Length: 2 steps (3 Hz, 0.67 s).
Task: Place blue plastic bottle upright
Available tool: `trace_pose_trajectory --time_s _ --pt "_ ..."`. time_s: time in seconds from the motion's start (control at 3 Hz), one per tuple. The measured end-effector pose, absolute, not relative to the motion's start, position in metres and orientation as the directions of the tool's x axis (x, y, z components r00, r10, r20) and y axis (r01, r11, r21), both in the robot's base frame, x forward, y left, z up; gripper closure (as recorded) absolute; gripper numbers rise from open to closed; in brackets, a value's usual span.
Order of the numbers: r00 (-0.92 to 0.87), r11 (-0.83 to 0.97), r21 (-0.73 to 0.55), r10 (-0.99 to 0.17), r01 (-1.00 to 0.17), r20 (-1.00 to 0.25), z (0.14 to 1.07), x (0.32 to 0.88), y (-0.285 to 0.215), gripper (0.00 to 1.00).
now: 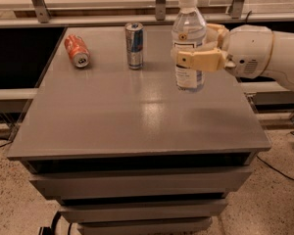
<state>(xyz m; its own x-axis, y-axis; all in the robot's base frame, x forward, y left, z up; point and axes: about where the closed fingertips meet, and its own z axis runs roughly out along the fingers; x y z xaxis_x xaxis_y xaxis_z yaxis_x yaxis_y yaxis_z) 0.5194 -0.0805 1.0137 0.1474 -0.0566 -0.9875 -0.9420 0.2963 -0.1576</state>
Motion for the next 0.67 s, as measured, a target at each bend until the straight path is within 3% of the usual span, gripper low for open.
trace_pose_trajectory --time_s 0.67 --pt "0.136 0.265 -0.127 0.016 -0.956 -0.991 1.0045 0.5155 -0.0630 1.00"
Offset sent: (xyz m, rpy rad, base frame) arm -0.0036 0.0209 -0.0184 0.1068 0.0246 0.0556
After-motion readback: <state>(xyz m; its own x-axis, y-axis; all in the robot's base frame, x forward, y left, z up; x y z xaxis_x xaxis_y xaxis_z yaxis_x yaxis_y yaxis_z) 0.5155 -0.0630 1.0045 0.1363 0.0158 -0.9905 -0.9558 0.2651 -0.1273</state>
